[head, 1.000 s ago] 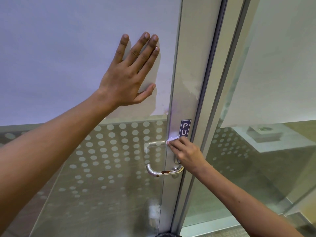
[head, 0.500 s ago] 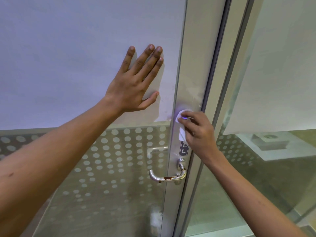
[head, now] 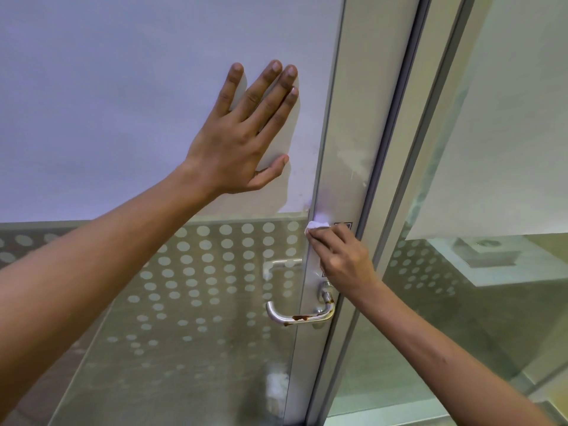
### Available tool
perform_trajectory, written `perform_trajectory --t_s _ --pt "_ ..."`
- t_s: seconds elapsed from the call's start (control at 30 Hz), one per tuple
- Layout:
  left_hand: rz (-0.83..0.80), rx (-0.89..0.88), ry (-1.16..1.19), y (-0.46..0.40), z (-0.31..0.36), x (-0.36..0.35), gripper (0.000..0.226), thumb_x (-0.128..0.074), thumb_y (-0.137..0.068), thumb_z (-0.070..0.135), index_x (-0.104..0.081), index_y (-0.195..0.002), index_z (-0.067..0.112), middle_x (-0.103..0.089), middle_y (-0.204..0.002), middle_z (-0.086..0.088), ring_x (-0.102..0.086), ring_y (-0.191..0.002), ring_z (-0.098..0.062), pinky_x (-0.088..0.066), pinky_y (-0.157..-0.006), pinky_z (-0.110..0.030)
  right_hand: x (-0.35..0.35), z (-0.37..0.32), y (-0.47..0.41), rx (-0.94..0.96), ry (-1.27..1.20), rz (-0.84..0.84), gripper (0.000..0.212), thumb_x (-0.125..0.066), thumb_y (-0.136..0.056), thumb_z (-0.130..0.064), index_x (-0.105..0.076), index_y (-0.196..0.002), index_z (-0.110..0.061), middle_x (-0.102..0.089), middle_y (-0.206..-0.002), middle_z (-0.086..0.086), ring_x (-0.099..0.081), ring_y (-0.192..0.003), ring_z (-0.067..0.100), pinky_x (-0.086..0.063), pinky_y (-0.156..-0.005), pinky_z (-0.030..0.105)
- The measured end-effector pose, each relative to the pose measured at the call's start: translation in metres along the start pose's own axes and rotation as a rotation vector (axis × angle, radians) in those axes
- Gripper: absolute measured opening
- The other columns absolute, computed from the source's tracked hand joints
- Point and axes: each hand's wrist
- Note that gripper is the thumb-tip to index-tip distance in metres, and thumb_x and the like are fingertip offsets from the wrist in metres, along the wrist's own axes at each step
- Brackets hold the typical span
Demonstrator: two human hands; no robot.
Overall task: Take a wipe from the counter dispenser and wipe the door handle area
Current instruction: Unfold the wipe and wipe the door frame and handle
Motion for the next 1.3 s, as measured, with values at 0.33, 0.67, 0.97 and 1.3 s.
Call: perform_trajectory --t_s 0.33,0.67,0.97,1.3 --pt "-0.007 0.005 0.002 0.000 -0.001 0.001 0.081 -0.034 -0.102 0.052 -0.018 -0.161 -0.002 -0.019 -0.167 -0.023 -0.019 -0.154 -0.042 -0.013 -0.120 -0.066 -0.001 0.001 0.027 0.185 -0.040 -0.227 0.022 -0.053 -0.097 0.001 -0.075 -0.095 0.002 -0.071 -0.097 0.007 -0.060 -0.077 0.023 -0.056 -0.061 0.032" --pt "-0.021 -0.003 0.004 0.000 0.000 0.003 0.082 -0.033 -0.101 0.053 -0.018 -0.162 -0.001 -0.018 -0.168 -0.023 -0.017 -0.155 -0.040 -0.009 -0.122 -0.063 0.044 0.008 -0.015 -0.378 -0.414 0.091 0.023 -0.071 -0.076 0.015 -0.078 -0.091 -0.001 -0.073 -0.103 0.009 -0.066 -0.091 0.026 -0.053 -0.082 0.031" --pt "-0.001 -0.004 -0.004 0.000 0.000 0.001 0.082 -0.036 -0.101 0.051 -0.021 -0.161 -0.002 -0.020 -0.167 -0.023 -0.020 -0.154 -0.041 -0.012 -0.121 -0.064 0.018 0.022 -0.022 -0.033 -0.156 -0.075 0.027 -0.060 -0.089 0.007 -0.068 -0.114 0.008 -0.066 -0.119 0.021 -0.061 -0.101 0.038 -0.050 -0.093 0.036" --pt "0.012 -0.004 -0.001 0.000 0.001 -0.002 0.080 -0.036 -0.101 0.050 -0.022 -0.160 -0.003 -0.021 -0.166 -0.024 -0.019 -0.154 -0.042 -0.013 -0.120 -0.066 0.001 0.011 0.003 0.035 -0.051 -0.031 0.017 -0.059 -0.097 0.000 -0.074 -0.104 0.005 -0.074 -0.102 0.011 -0.061 -0.080 0.028 -0.055 -0.073 0.033"
Point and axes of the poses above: each hand's wrist, its own y-axis away from the middle knuckle, its own x-axis out of the back of the hand, z = x × y
